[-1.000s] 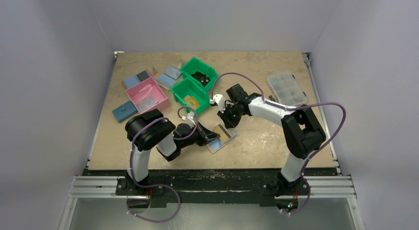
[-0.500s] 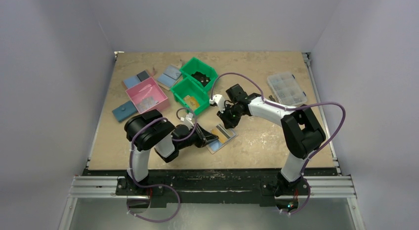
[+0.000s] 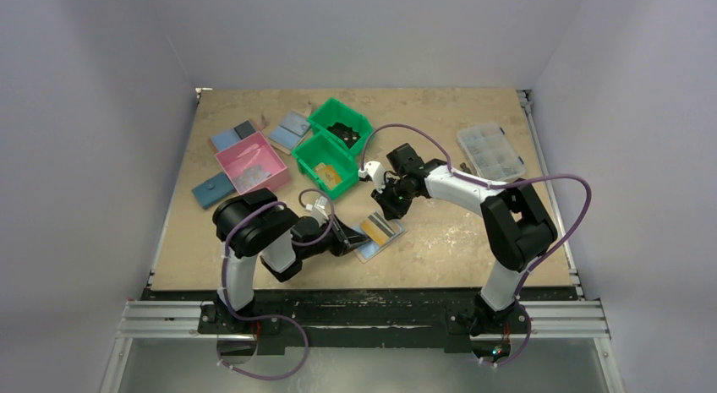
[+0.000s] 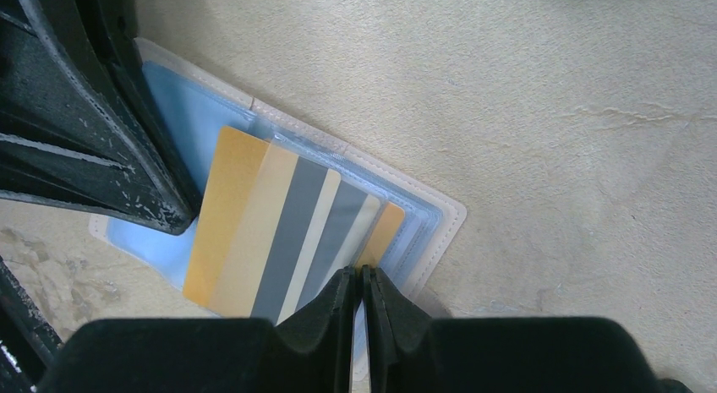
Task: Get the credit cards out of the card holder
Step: Remove the credit card from the card holder.
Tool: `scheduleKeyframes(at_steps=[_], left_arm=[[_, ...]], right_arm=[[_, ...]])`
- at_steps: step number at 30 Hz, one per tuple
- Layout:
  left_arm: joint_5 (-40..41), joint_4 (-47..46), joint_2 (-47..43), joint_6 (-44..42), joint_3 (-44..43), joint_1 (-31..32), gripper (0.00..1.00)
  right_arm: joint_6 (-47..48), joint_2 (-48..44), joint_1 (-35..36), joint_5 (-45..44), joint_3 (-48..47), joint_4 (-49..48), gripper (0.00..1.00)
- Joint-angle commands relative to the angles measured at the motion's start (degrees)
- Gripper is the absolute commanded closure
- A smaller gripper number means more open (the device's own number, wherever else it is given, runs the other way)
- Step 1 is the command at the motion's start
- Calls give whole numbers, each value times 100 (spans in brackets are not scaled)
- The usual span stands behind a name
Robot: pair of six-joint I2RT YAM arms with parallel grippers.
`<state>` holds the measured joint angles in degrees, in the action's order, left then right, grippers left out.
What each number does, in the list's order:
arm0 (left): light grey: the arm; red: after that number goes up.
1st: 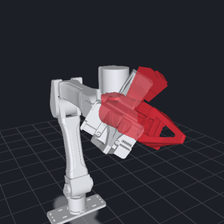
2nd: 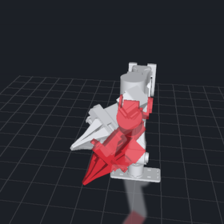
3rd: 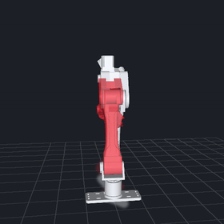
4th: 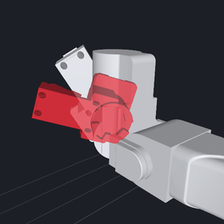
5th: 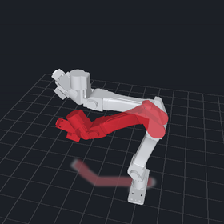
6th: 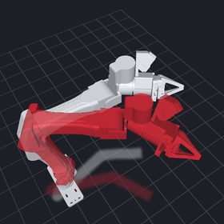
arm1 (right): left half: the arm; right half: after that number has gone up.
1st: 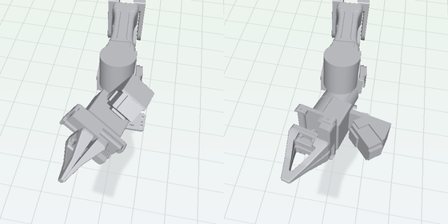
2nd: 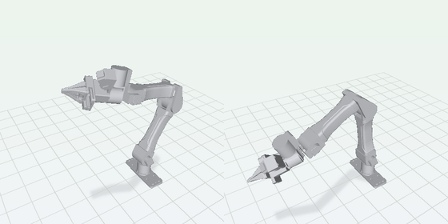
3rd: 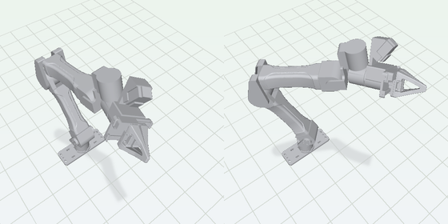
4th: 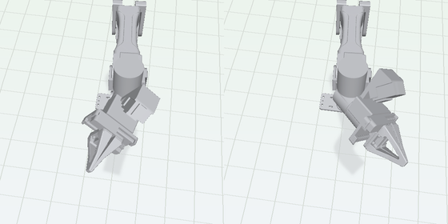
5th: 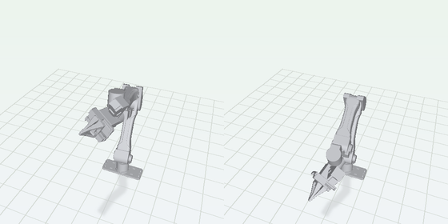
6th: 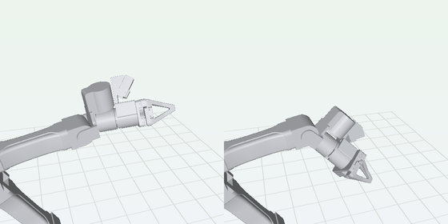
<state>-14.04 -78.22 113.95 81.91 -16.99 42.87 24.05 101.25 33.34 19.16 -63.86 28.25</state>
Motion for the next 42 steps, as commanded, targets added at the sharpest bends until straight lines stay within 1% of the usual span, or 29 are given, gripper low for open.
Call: scheduleKeyframes(at_steps=[1,4,8,11,22,28,30,31,33,37,42], left_arm=[[-44,-414,-54,-31,221,-76,94],[-72,-578,2,3,223,-73,92],[-81,-627,11,14,190,-75,79],[-83,-560,-50,-25,173,-77,73],[-14,-164,-11,53,-129,-77,69],[89,-40,5,175,-239,-77,69],[129,42,9,188,-259,-77,72],[137,40,9,193,-254,-77,75],[174,-15,30,222,-231,-77,85],[199,-263,159,278,-133,-86,100],[176,-609,250,328,88,-173,100]], right_arm=[[72,545,34,-325,335,423,82],[74,545,39,-325,332,427,82],[81,545,34,-316,330,427,82],[82,545,32,-316,330,427,82],[91,540,36,-299,330,436,82],[91,536,33,-290,321,443,82],[95,536,35,-290,321,452,82],[97,536,32,-290,321,452,82],[99,536,32,-283,322,453,82],[100,536,34,-281,321,453,82],[100,536,39,-303,328,454,82]])
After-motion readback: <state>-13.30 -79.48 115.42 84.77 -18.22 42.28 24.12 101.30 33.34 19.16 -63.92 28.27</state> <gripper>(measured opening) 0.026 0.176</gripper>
